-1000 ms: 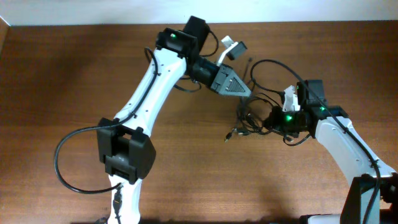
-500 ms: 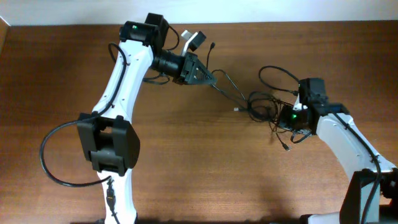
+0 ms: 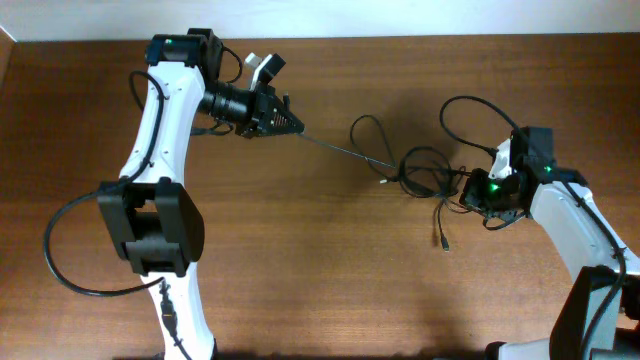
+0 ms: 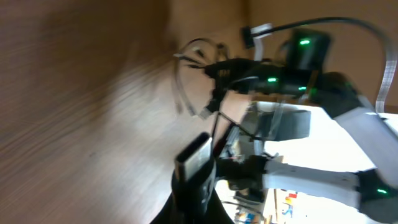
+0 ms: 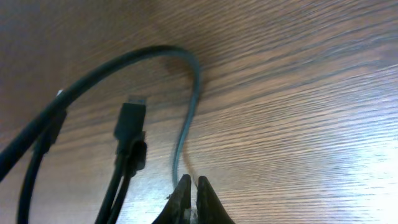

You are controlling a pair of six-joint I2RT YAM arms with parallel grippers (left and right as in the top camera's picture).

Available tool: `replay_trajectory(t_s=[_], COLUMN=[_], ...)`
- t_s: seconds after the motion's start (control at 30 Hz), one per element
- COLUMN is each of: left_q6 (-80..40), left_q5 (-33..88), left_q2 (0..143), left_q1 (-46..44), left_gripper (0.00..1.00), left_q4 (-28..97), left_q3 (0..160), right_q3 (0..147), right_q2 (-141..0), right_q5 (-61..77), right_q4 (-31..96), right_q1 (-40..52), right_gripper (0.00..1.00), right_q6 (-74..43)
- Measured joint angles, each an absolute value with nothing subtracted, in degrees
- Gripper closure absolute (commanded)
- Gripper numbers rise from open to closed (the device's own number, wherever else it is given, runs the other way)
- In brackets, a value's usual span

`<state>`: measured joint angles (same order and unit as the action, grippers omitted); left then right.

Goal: Untangle cables

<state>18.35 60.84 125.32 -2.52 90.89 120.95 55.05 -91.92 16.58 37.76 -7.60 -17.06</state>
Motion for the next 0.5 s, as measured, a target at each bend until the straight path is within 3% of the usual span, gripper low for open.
replay_trajectory(t_s=[0.13,0.17,0.2,0.23,0.27,0.3,0.4,0.43,0.47,0.5], left_q6=[15.09,14.70,13.85,13.98,13.34,13.39,12.58,12.23,11.35,9.96], left_q5=[52.84,51.96,50.02,48.66,47.70,46.52,45.01,44.91,44.86,44.71], left_q2=[125.25,125.25,125.25,125.25,125.10,124.92,124.95,124.95,124.95,124.95], left_q1=[-2.44,-2.50,-2.96,-3.49,-4.01,-4.78,-9.15,-10.37,-11.70,-12.91], left_gripper=[0.98,0.87,0.59,0.37,0.24,0.01,0.04,0.12,0.26,0.33], left_q4=[89.10,88.55,86.89,85.93,84.27,82.15,80.64,79.92,78.56,77.25], left_q3=[119.66,118.98,116.38,114.91,113.82,112.12,110.37,110.37,110.37,110.37], right_q3=[54.76,54.72,54.48,54.37,54.26,54.15,54.13,54.13,54.13,54.11], right_q2=[-92.23,-92.23,-92.23,-92.33,-92.47,-92.88,-93.03,-93.03,-93.06,-93.06], right_q5=[21.54,21.93,22.20,22.09,21.87,21.82,23.86,25.69,27.07,28.53], right_q4=[37.91,37.95,38.13,38.22,38.30,38.41,38.37,38.37,38.37,38.41], right_q1=[-8.38,-8.54,-9.26,-9.61,-10.28,-11.25,-11.38,-11.38,-11.38,-11.38], right_gripper=[0.96,0.96,0.96,0.96,0.96,0.96,0.96,0.96,0.96,0.96], right_q6=[-13.32,-13.23,-12.93,-12.47,-11.88,-10.94,-8.69,-7.44,-6.68,-5.69])
